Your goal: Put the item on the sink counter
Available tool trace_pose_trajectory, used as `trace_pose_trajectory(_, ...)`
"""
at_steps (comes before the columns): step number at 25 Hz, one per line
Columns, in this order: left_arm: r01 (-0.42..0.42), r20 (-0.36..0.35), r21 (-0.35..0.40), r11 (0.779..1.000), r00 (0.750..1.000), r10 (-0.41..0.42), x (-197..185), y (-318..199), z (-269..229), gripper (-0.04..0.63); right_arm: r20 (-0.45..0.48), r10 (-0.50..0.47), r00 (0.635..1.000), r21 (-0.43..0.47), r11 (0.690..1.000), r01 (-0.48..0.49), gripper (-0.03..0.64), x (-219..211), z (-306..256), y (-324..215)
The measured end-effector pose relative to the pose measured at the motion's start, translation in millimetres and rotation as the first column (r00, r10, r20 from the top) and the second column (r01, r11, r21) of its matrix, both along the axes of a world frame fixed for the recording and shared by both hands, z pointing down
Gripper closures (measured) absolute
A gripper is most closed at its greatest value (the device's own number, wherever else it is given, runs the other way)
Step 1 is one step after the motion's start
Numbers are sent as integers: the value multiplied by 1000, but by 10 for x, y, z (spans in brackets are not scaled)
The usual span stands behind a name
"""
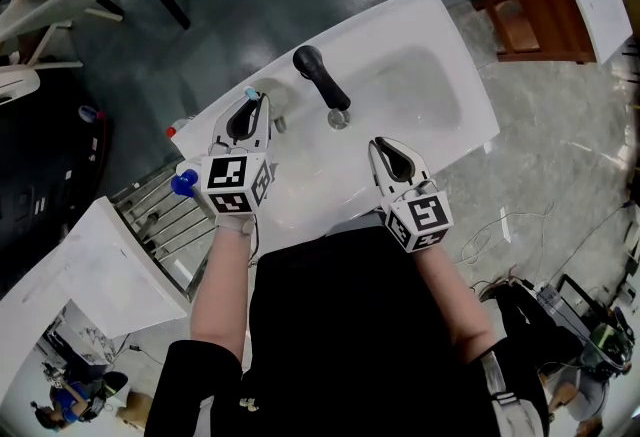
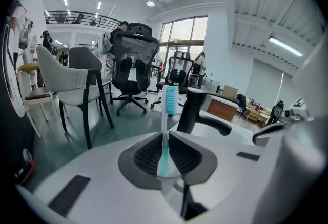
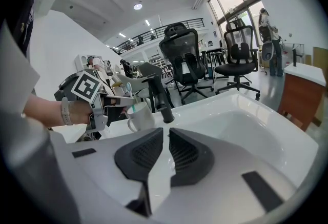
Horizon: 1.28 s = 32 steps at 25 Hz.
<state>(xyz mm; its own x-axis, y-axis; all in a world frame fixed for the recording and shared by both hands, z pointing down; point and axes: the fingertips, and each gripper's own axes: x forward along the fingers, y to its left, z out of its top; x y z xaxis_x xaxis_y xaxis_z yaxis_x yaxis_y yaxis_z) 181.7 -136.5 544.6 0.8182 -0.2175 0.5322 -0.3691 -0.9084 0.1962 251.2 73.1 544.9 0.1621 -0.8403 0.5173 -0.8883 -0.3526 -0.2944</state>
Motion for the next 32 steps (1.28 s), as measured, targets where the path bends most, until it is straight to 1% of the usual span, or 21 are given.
trace_pose_trajectory(6, -1, 23, 35, 999, 1000, 1, 50, -76, 25, 548, -1, 7, 1000, -3, 1000, -7, 561, 30, -1, 11)
trace_pose_trajectory(17, -3, 52, 41, 999, 999, 1, 92, -212, 101, 541, -8, 20, 1000, -7, 1000, -20, 561, 14, -13, 56)
trace_pose_trajectory(21, 1, 67, 48, 999, 998, -4, 80, -255, 126, 503, -17, 28, 999, -7, 1000, -28, 561, 8, -44, 82)
trace_pose_trajectory(24, 13, 68, 48, 999, 998, -16, 27, -254, 126, 492, -24, 30, 999, -7, 1000, -30, 561, -42, -84, 124)
trace_pose_trajectory(27, 18, 50, 50, 999, 999, -21, -41, -211, 42, 491, -36, 28, 999, 0, 1000, -28, 561, -111, -156, 166)
trace_pose_trajectory(32, 34, -20, 76, 997, 999, -33, -154, -159, -255, 492, -74, 4, 997, 26, 1000, -2, 561, -210, -337, 147)
